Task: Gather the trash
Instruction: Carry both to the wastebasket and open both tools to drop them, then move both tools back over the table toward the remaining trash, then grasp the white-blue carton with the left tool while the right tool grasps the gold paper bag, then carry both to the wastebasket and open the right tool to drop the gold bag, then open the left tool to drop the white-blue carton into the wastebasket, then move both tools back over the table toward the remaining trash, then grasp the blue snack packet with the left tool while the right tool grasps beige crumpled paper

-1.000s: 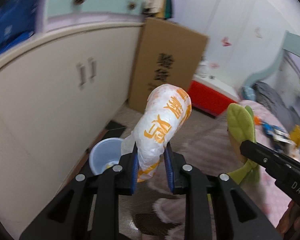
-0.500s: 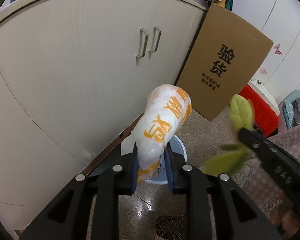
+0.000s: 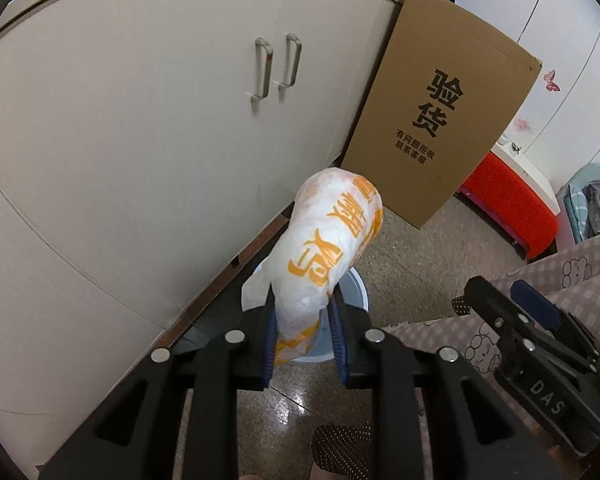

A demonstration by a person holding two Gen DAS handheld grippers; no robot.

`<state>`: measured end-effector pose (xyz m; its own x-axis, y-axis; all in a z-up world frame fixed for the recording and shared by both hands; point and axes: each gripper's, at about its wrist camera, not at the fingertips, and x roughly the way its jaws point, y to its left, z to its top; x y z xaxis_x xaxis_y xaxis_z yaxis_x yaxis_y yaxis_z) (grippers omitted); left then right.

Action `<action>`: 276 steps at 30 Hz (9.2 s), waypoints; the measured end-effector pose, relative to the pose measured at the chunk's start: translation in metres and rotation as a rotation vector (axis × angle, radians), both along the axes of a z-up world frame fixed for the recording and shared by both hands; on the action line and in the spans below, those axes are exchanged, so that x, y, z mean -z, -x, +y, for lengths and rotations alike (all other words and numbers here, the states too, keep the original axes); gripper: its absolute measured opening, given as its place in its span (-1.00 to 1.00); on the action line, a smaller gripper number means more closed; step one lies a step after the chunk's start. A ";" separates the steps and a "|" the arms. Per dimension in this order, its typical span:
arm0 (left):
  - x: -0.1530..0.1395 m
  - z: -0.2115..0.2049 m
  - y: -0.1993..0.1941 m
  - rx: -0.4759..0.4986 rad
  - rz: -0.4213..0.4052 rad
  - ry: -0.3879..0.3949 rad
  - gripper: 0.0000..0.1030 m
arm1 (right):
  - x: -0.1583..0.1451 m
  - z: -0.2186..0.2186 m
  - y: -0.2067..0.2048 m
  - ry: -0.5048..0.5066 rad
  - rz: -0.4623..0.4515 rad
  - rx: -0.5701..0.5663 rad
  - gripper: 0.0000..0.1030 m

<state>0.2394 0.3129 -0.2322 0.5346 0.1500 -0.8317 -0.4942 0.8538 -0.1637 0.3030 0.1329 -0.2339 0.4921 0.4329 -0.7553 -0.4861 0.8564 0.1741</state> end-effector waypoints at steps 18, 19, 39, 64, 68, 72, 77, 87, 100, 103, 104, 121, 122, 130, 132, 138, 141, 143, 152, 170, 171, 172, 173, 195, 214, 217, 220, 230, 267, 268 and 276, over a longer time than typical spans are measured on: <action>-0.012 -0.012 -0.039 0.010 -0.051 -0.038 -0.07 | -0.025 -0.032 -0.002 -0.100 -0.103 0.170 0.51; -0.012 -0.011 -0.042 -0.001 -0.049 -0.036 0.31 | -0.024 -0.034 -0.002 -0.103 -0.097 0.173 0.51; -0.049 -0.033 0.014 0.005 -0.100 0.033 0.36 | -0.070 -0.056 0.035 -0.154 -0.104 0.131 0.52; -0.169 -0.285 0.051 0.415 -0.291 -0.028 0.47 | -0.180 -0.318 0.128 -0.176 -0.331 0.462 0.59; -0.166 -0.336 0.035 0.498 -0.273 0.029 0.47 | -0.179 -0.365 0.127 -0.169 -0.332 0.556 0.60; -0.157 -0.373 0.020 0.550 -0.261 0.072 0.47 | -0.173 -0.404 0.122 -0.172 -0.319 0.621 0.61; -0.139 -0.397 -0.005 0.573 -0.218 0.163 0.47 | -0.168 -0.434 0.117 -0.181 -0.308 0.660 0.61; -0.120 -0.421 -0.048 0.574 -0.167 0.222 -0.37 | -0.160 -0.460 0.101 -0.204 -0.285 0.681 0.63; -0.170 -0.413 -0.032 0.618 -0.365 0.180 -0.93 | -0.157 -0.445 0.043 -0.160 -0.200 0.635 0.65; -0.183 -0.406 -0.027 0.607 -0.407 0.153 -0.93 | -0.153 -0.438 0.029 -0.109 -0.180 0.629 0.65; -0.186 -0.403 -0.025 0.604 -0.418 0.147 -0.93 | -0.150 -0.436 0.024 -0.100 -0.167 0.617 0.64; -0.211 -0.333 -0.003 0.514 -0.482 0.100 -0.93 | -0.213 -0.382 0.049 -0.137 -0.309 0.500 -0.40; -0.212 -0.326 0.000 0.507 -0.486 0.101 -0.93 | -0.216 -0.374 0.051 -0.139 -0.314 0.487 -0.39; -0.210 -0.255 0.025 0.418 -0.487 0.084 -0.93 | -0.226 -0.285 0.061 -0.187 -0.283 0.306 -0.39; -0.205 -0.234 0.031 0.393 -0.475 0.087 -0.93 | -0.221 -0.258 0.062 -0.198 -0.260 0.252 -0.39; -0.184 -0.167 0.051 0.290 -0.438 0.049 -0.93 | -0.194 -0.173 0.062 -0.204 -0.179 0.112 -0.39; -0.167 -0.135 0.062 0.239 -0.413 0.028 -0.93 | -0.173 -0.139 0.062 -0.199 -0.126 0.062 -0.39; -0.154 -0.114 0.065 0.202 -0.386 0.033 -0.93 | -0.156 -0.113 0.062 -0.182 -0.087 0.029 -0.39; -0.080 -0.044 0.070 0.060 -0.242 0.078 -0.93 | -0.080 -0.037 0.053 -0.119 0.076 -0.058 -0.39; -0.037 0.016 0.040 -0.039 -0.133 0.045 -0.93 | -0.046 0.025 -0.006 -0.143 0.043 -0.058 0.42; -0.036 0.016 0.039 -0.037 -0.129 0.043 -0.93 | -0.045 0.023 -0.005 -0.144 0.047 -0.055 0.42; -0.036 0.016 0.037 -0.034 -0.127 0.043 -0.93 | -0.044 0.020 -0.005 -0.135 0.053 -0.048 0.42; -0.035 0.015 0.035 -0.031 -0.125 0.045 -0.93 | -0.043 0.019 -0.004 -0.128 0.057 -0.046 0.42; -0.033 -0.022 0.014 0.041 -0.093 0.040 -0.92 | -0.047 -0.018 0.010 -0.112 0.033 -0.007 0.48; -0.033 -0.022 -0.044 0.032 -0.060 -0.063 0.03 | -0.056 -0.046 0.001 -0.163 -0.041 0.135 0.53; -0.032 -0.026 -0.039 0.036 -0.061 -0.068 0.03 | -0.054 -0.047 0.002 -0.155 -0.037 0.135 0.53; -0.033 -0.029 -0.032 0.046 -0.063 -0.054 0.03 | -0.054 -0.049 0.004 -0.157 -0.027 0.137 0.53; -0.071 -0.045 -0.006 0.064 -0.114 -0.080 0.03 | -0.083 -0.065 0.022 -0.199 -0.050 0.143 0.53; -0.131 -0.380 0.016 0.660 -0.197 0.024 0.36 | -0.158 -0.415 0.109 -0.208 -0.200 0.565 0.66; -0.128 -0.385 0.012 0.669 -0.187 0.026 0.36 | -0.158 -0.419 0.108 -0.207 -0.195 0.568 0.66; -0.102 -0.401 -0.019 0.695 -0.118 0.082 -0.13 | -0.153 -0.429 0.095 -0.176 -0.169 0.547 0.66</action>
